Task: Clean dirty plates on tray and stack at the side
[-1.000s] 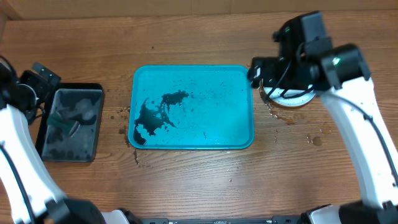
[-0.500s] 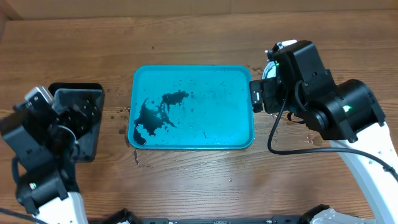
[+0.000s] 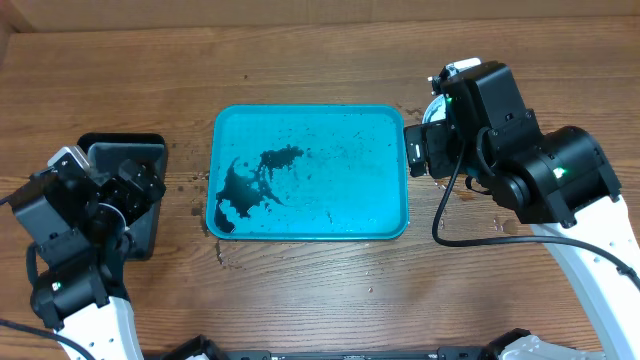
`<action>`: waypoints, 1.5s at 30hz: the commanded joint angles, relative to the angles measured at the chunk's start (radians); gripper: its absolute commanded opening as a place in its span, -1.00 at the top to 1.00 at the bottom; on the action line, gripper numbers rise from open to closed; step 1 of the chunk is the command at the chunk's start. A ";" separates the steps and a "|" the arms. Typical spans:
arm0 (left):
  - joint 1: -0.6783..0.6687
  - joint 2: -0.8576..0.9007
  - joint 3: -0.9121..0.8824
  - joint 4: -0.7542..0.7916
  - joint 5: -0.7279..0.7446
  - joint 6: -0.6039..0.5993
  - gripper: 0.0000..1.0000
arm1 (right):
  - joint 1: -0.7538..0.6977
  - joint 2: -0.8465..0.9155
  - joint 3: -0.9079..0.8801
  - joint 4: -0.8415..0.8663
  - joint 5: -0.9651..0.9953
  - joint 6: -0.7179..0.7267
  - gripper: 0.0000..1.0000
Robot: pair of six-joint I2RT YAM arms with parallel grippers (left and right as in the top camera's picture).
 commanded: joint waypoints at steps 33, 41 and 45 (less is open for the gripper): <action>-0.002 0.408 -0.015 0.004 -0.014 -0.007 -0.99 | -0.175 -0.113 -0.104 0.103 -0.190 -0.010 -1.00; -0.002 0.464 -0.015 0.004 -0.014 -0.007 -0.99 | -0.375 -0.367 -0.582 0.462 -0.392 -0.095 -1.00; -0.002 0.475 -0.015 0.004 -0.014 -0.007 -1.00 | -0.442 -0.569 -0.877 0.705 -0.449 -0.094 -1.00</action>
